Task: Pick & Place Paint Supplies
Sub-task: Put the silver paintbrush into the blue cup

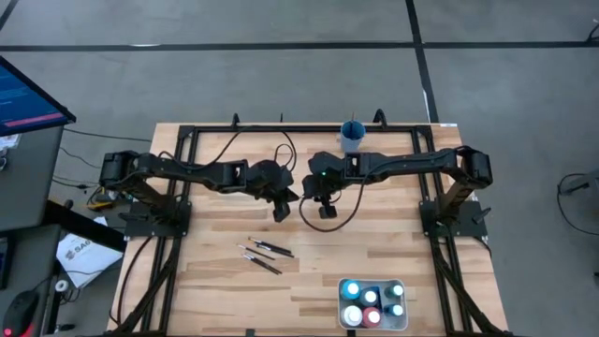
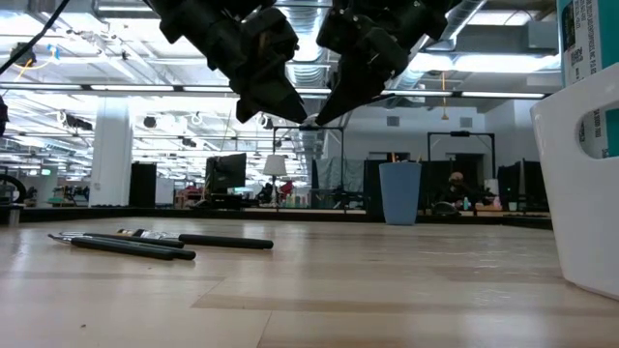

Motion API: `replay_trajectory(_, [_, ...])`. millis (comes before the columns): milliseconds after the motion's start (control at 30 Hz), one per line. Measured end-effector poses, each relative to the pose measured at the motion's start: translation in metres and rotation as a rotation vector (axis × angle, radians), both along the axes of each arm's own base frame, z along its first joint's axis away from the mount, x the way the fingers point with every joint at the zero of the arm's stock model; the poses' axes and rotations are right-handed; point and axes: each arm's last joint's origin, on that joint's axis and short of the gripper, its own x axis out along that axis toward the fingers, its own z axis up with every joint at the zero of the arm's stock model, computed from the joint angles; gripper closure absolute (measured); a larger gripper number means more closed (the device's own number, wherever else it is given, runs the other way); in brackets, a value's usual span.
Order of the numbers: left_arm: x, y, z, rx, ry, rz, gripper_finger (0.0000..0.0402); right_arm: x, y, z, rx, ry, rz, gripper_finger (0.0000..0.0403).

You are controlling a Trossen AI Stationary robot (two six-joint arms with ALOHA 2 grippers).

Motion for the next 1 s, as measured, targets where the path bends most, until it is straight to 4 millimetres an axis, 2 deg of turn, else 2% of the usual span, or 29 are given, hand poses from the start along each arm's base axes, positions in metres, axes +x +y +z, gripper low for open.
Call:
replay_trajectory(100, [-0.001, 0.000, 0.002, 0.009, -0.008, 0.011, 0.0392, 0.000, -0.001, 0.001, 0.028, -0.005, -0.035, 0.0395])
replay_trajectory(167, [-0.003, 0.000, 0.008, 0.026, -0.038, 0.007, 0.0377, -0.005, -0.005, 0.009, 0.037, -0.023, -0.058, 0.0396])
replay_trajectory(367, [-0.021, 0.003, 0.042, 0.107, -0.146, 0.104, 0.0309, -0.029, -0.022, 0.053, 0.028, -0.162, -0.118, 0.0396])
replay_trajectory(500, [-0.035, 0.005, 0.071, 0.175, -0.282, 0.206, 0.0268, -0.048, -0.035, 0.080, 0.026, -0.260, -0.179, 0.0396])
replay_trajectory(700, [-0.047, 0.007, 0.107, 0.283, -0.511, 0.280, 0.0233, -0.067, -0.043, 0.117, 0.010, -0.471, -0.216, 0.0396])
replay_trajectory(767, [-0.050, 0.009, 0.113, 0.315, -0.566, 0.281, 0.0228, -0.072, -0.043, 0.130, 0.011, -0.557, -0.213, 0.0396])
replay_trajectory(900, [-0.055, 0.015, 0.123, 0.331, -0.807, 0.282, 0.0223, -0.080, -0.042, 0.147, 0.013, -0.668, -0.213, 0.0396])
replay_trajectory(1000, [-0.057, 0.023, 0.119, 0.309, -0.903, 0.266, 0.0221, -0.081, -0.040, 0.156, 0.007, -0.739, -0.204, 0.0396])
